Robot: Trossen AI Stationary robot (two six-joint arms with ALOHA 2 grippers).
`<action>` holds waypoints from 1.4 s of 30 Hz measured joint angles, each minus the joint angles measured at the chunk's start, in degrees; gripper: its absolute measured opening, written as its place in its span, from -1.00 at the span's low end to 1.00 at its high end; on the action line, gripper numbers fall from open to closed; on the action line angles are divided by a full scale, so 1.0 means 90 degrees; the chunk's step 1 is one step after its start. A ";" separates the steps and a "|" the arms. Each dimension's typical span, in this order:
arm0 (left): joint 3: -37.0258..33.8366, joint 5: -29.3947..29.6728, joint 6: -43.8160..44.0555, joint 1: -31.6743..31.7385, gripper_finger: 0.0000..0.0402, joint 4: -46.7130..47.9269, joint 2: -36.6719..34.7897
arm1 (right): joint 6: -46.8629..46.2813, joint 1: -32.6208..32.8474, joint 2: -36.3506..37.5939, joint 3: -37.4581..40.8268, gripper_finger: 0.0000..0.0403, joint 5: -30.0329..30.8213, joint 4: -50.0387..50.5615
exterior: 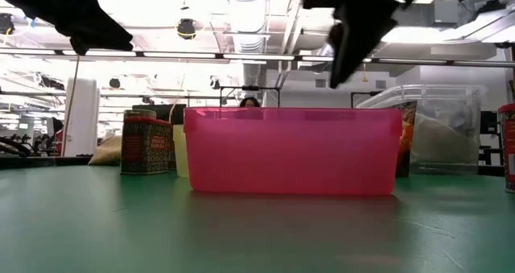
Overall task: Sort spices by type
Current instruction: Adjust the red bin
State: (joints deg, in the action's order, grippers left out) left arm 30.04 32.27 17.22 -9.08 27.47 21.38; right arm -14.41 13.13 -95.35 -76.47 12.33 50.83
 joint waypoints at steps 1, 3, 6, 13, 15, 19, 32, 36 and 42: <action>0.0000 0.0000 0.0019 0.0000 -0.32 -0.0005 -0.0002 | -0.0207 0.0140 -0.0010 0.0042 0.32 0.0090 0.0147; 0.0000 0.0000 0.0055 0.0001 -0.32 -0.0013 -0.0002 | -0.0577 0.0362 -0.0031 0.0144 0.32 0.0145 0.0362; 0.0000 0.0000 0.0077 0.0002 -0.32 -0.0031 0.0001 | -0.1113 0.0600 -0.0020 0.0249 0.32 0.0145 0.0497; 0.0000 0.0000 0.0109 0.0002 -0.32 -0.0028 -0.0002 | -0.1520 0.0789 -0.0068 0.0851 0.31 0.0141 -0.0030; 0.0000 0.0000 0.0091 0.0002 -0.32 -0.0028 0.0001 | -0.1518 0.0774 -0.0068 0.1026 0.31 0.0103 -0.0276; 0.0000 0.0000 0.0075 0.0002 -0.32 -0.0028 0.0001 | -0.1493 0.0692 -0.0067 0.1296 0.31 -0.0088 -0.0966; 0.0000 -0.0001 -0.0001 0.0002 -0.32 -0.0146 0.0001 | -0.0794 0.0240 -0.0070 0.1377 0.30 -0.0105 -0.1715; 0.0000 -0.0002 -0.0003 0.0002 -0.32 -0.0146 0.0001 | -0.0576 0.0082 -0.0070 0.1377 0.26 -0.0066 -0.1803; 0.0000 -0.0002 -0.0018 0.0002 -0.32 -0.0142 0.0001 | -0.0405 -0.0160 -0.0070 0.1377 0.17 -0.0037 -0.1859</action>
State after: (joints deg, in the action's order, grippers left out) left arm 30.04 32.25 17.05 -9.06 26.20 21.39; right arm -18.06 11.68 -95.98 -64.07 11.99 34.10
